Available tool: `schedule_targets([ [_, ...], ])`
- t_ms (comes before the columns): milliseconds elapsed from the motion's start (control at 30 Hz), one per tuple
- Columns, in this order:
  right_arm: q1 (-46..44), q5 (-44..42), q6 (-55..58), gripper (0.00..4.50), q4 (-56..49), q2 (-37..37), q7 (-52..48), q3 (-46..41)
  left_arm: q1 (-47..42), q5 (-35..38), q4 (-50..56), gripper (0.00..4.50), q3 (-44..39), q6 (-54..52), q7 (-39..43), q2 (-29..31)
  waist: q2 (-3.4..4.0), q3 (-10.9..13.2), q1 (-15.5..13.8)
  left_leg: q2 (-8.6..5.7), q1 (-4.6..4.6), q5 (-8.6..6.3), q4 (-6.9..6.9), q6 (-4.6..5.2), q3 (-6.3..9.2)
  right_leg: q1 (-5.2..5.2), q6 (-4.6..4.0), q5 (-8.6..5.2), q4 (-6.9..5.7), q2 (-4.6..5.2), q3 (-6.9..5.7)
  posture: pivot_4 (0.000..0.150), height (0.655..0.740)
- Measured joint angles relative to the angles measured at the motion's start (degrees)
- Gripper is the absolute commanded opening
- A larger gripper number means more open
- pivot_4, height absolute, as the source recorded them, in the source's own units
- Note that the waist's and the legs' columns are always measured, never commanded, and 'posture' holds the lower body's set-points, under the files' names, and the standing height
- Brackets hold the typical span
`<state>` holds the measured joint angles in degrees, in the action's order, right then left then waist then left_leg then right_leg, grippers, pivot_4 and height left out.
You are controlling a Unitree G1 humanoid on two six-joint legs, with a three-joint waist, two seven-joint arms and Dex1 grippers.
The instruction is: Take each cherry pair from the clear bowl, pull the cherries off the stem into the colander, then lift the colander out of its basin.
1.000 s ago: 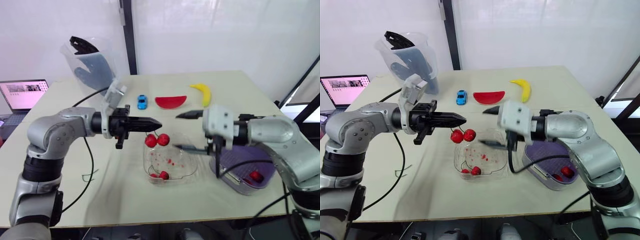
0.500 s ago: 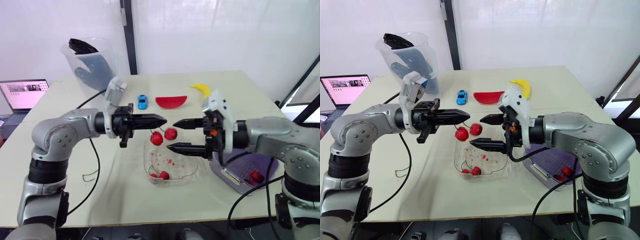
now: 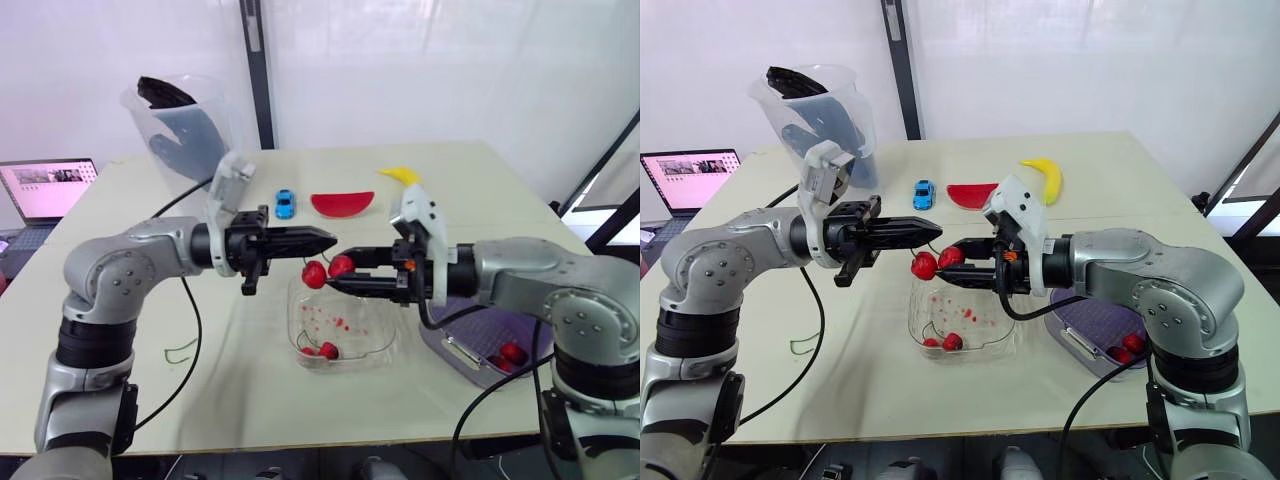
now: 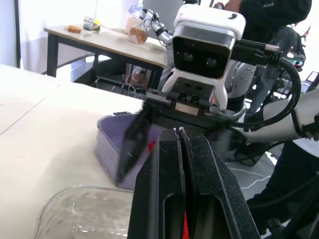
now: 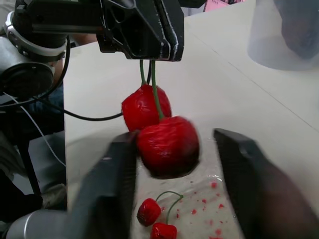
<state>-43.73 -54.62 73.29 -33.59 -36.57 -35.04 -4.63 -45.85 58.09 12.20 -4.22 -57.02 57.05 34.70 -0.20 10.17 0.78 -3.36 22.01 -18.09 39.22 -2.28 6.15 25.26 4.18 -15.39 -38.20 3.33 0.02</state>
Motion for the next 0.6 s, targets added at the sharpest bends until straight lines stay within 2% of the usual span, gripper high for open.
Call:
schedule_targets([
  [333,1.75,-0.79,-1.22,1.36,-0.61,-0.43,1.98,0.36,0.05,0.0,-0.01,0.0,0.04,0.03,-0.02,0.0,0.0,0.0,0.0,0.0,0.0,0.0,0.0,0.0,0.0,0.0,0.0,0.0,0.0,0.0,0.0,0.15,0.74],
  [600,9.95,-0.74,-2.42,1.36,-0.86,-4.57,1.12,-0.45,0.1,-0.13,-0.06,0.0,0.06,0.49,0.32,0.13,0.0,0.0,-0.1,0.0,0.01,-0.01,0.0,0.02,-0.02,-0.01,0.0,0.0,0.02,0.0,0.0,0.15,0.74],
])
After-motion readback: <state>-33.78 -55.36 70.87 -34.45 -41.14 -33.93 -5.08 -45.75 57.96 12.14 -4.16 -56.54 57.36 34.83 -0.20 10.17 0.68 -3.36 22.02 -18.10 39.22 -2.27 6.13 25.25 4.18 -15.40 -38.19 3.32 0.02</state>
